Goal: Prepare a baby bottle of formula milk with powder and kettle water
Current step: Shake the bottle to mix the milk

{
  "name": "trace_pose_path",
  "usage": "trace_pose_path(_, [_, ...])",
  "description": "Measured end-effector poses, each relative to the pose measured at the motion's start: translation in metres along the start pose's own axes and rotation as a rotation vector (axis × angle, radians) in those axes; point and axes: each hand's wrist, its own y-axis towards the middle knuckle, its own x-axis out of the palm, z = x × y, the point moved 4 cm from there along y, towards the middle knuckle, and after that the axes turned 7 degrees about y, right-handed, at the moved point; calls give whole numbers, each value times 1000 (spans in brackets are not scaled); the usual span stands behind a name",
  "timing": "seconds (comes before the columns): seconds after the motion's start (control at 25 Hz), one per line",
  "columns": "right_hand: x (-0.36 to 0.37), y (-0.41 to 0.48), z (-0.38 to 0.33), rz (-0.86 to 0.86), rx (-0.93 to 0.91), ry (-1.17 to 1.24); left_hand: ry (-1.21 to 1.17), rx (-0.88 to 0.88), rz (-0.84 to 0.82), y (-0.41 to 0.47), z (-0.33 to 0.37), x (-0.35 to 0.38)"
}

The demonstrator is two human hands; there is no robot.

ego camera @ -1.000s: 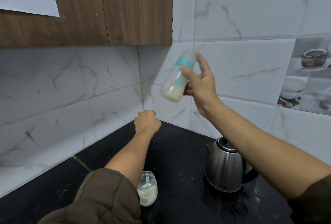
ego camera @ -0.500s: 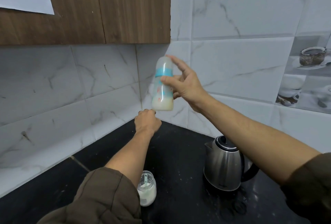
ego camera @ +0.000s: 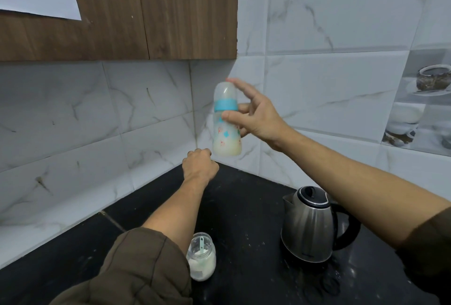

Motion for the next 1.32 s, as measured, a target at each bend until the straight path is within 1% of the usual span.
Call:
trace_pose_path(0.04, [0,-2,2,-4,-12,1,-4,3,0,0,0,0])
trace_pose_path(0.08, [-4,0,1,86,-29,56,1,16,-1,1,1,0])
trace_pose_path(0.16, [-22,8,-6,417,-34,261,13,26,0,1,-1,0])
trace_pose_path(0.2, [-29,11,-9,542,-42,375,19,21,0,1,-2,-1])
trace_pose_path(0.24, [-32,12,-11,587,-46,446,25,16,-1,1,-4,0])
trace_pose_path(0.28, [-30,11,-12,565,-32,439,28,14,-3,2,-5,1])
trace_pose_path(0.32, [-26,7,-11,492,-13,368,28,15,-7,1,-5,2])
trace_pose_path(0.4, [-8,-3,-4,249,-2,167,27,18,-10,0,-3,2])
trace_pose_path(0.44, [-3,-7,-1,170,-18,112,28,21,-10,0,-2,2])
trace_pose_path(0.48, [-2,-8,-1,177,-44,108,26,26,-8,0,-1,1])
trace_pose_path(0.52, [-8,-6,-3,272,-65,157,21,32,-4,-1,1,1])
trace_pose_path(0.6, [-27,2,-8,591,-78,369,18,36,6,-1,1,0])
trace_pose_path(0.64, [-34,6,-9,697,-85,468,21,33,10,-1,1,-1])
trace_pose_path(0.68, [-37,7,-9,723,-85,514,23,31,13,-1,0,-1])
trace_pose_path(0.72, [-36,7,-9,671,-54,483,23,31,13,-1,0,-1])
trace_pose_path(0.76, [-30,4,-7,563,-9,396,20,31,8,-2,1,-1])
trace_pose_path(0.84, [-9,-6,0,243,46,163,1,23,1,-4,3,-1])
trace_pose_path(0.88, [-1,-12,3,118,33,88,-11,15,2,-5,3,-1])
trace_pose_path(0.92, [1,-14,3,93,9,76,-17,14,2,-5,4,-2])
trace_pose_path(0.96, [-3,-13,1,168,-18,121,-11,26,3,-5,5,-3])
trace_pose_path(1.04, [-22,-5,-7,484,-40,326,10,50,5,-4,6,-3])
trace_pose_path(1.08, [-30,-2,-11,603,-54,432,16,48,6,-4,4,-3])
trace_pose_path(1.12, [-34,1,-14,651,-64,493,21,44,5,-4,3,-3])
trace_pose_path(1.16, [-34,2,-15,624,-48,484,24,42,5,-3,2,-3])
trace_pose_path(1.2, [-30,1,-13,540,-16,412,25,42,3,-3,2,-2])
trace_pose_path(1.28, [-11,-6,-5,253,38,207,22,36,3,-3,3,-1])
trace_pose_path(1.32, [-3,-11,0,134,40,143,13,31,6,-4,4,-2])
